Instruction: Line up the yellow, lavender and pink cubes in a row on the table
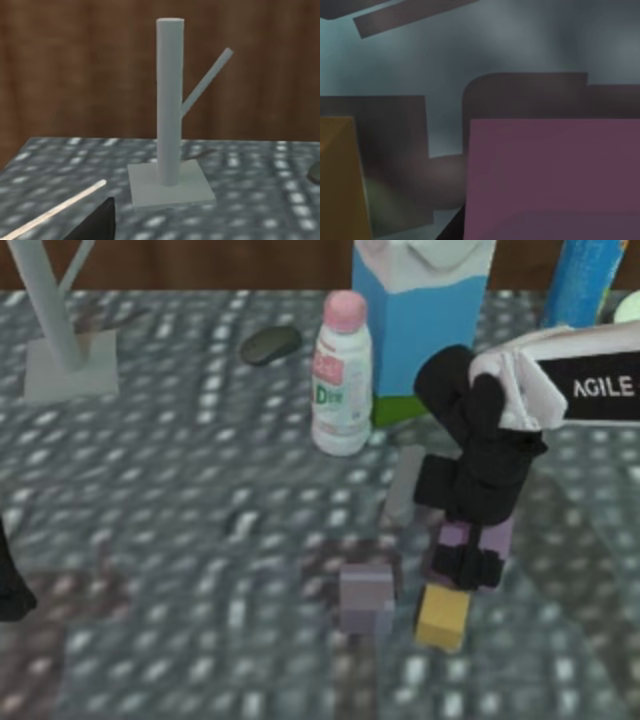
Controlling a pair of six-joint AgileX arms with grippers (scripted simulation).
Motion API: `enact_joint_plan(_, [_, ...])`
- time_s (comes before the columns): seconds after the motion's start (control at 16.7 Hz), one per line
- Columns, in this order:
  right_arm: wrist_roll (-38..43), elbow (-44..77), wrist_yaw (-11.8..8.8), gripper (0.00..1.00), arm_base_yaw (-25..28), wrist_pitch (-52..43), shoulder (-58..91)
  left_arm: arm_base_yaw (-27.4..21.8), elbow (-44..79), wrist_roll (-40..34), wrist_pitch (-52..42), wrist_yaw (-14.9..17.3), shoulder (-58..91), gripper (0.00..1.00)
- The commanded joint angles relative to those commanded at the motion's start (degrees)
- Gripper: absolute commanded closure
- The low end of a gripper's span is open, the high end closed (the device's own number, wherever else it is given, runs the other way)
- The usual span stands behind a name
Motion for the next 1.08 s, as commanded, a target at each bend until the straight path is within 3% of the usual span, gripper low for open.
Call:
enact_joint_plan(0.24, [0.23,0.66,-0.15,1.0,-0.07,-1.41,-0.93,0.0,0.0,0.0,0.0,0.0,0.0,0.0])
enact_joint_plan(0.66, [0.07,7.32,-0.19,1.0,0.42,-13.67,-6.34,0.0,0.0,0.0,0.0,0.0,0.0,0.0])
enact_joint_plan(1.08, [0.6,9.61,-0.18,1.0,1.67,-15.31,-4.77,0.0,0.0,0.0,0.0,0.0,0.0,0.0])
